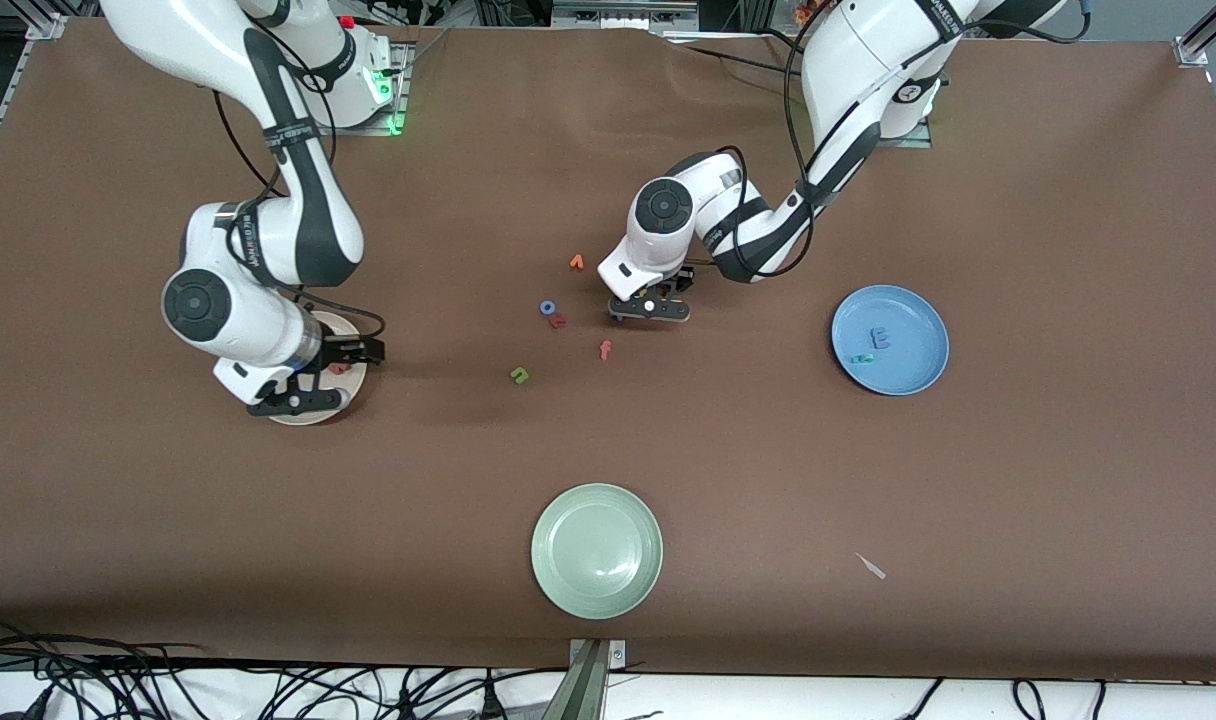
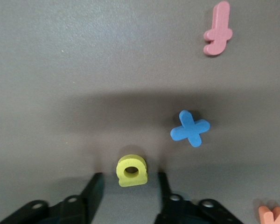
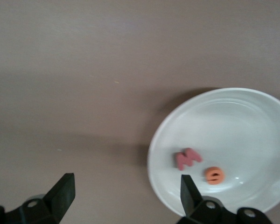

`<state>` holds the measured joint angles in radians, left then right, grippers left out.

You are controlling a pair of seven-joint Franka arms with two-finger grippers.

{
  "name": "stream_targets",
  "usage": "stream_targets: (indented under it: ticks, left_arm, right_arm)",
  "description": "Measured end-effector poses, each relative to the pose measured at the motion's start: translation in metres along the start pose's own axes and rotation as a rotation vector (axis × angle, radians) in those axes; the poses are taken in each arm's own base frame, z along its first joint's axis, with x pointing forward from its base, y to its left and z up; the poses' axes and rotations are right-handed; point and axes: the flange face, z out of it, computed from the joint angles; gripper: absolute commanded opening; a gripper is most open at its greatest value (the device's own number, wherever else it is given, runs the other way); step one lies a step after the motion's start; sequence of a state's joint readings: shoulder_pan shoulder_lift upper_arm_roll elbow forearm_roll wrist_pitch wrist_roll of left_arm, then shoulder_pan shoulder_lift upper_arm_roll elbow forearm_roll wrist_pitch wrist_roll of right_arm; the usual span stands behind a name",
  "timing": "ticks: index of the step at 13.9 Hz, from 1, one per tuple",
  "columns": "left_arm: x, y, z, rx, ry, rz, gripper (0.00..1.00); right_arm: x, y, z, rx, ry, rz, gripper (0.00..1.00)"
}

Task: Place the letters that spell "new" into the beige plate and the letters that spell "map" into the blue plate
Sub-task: 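Grasp the yellow letter with the left gripper while the right gripper reaches green u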

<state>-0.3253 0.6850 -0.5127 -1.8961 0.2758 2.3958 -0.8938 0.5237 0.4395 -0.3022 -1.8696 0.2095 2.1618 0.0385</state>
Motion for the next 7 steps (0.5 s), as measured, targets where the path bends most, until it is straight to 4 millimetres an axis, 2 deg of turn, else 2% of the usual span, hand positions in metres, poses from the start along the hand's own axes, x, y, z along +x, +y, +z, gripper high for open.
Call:
stream_targets:
  ticks: [4, 7]
  left_arm:
    - [0.013, -0.008, -0.013, 0.001, 0.015, -0.020, 0.00]
    - [0.039, -0.041, -0.057, 0.057, 0.021, 0.008, 0.00]
  right_arm:
    - [0.008, -0.073, 0.012, 0.024, 0.001, 0.158, 1.00]
    - [0.015, -0.108, 0.025, 0.042, 0.013, 0.319, 1.00]
